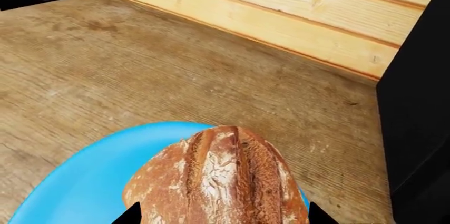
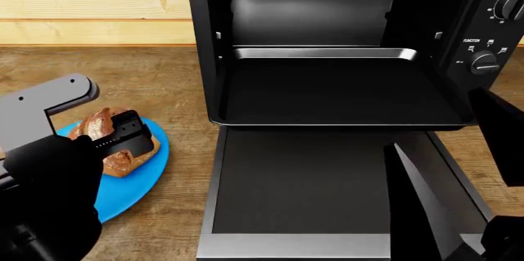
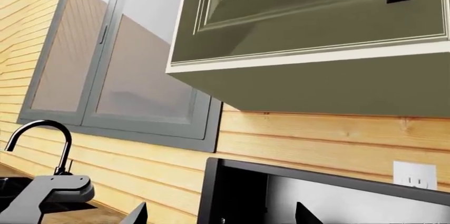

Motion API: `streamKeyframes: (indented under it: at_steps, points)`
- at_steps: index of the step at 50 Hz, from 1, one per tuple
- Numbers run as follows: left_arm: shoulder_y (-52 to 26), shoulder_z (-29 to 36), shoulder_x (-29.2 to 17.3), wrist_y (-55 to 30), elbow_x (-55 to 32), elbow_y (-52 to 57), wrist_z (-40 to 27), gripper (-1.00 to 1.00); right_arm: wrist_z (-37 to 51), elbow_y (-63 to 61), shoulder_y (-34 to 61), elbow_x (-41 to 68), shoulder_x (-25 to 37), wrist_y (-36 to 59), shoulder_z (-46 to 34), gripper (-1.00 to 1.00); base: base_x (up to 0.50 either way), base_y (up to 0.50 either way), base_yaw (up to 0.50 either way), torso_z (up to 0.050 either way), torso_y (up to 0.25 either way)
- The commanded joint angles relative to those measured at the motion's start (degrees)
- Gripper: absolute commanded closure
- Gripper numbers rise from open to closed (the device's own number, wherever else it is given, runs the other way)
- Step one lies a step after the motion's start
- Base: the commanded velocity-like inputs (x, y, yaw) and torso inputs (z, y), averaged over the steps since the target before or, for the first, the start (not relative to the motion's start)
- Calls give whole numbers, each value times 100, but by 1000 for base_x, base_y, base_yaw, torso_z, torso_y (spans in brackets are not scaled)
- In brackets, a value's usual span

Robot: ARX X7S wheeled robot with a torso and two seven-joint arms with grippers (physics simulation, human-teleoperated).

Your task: Place the scone on the tray of the toaster oven.

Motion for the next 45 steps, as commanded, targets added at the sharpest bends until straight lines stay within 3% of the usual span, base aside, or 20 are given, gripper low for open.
streamKeyframes:
  at_steps: [1,10,23,45]
  points:
    - [-20,143,-108,-1,-24,20,19,-100,-6,43,-141,-48,15,-113,32,-100,0,0,0,0,0]
    - [-95,293,-165,9,118,-36,155,-100,-49,72,-109,-26,-41,-99,9,-100,0,0,0,0,0]
    - [-300,959,-463,-57,1080,-162,988,-100,-266,110,273,182,-244,134,-169,-100,0,0,0,0,0]
    - [-115,1071,-576,319,1536,-600,1424,-100,-310,100,417,242,-328,303,-236,-100,0,0,0,0,0]
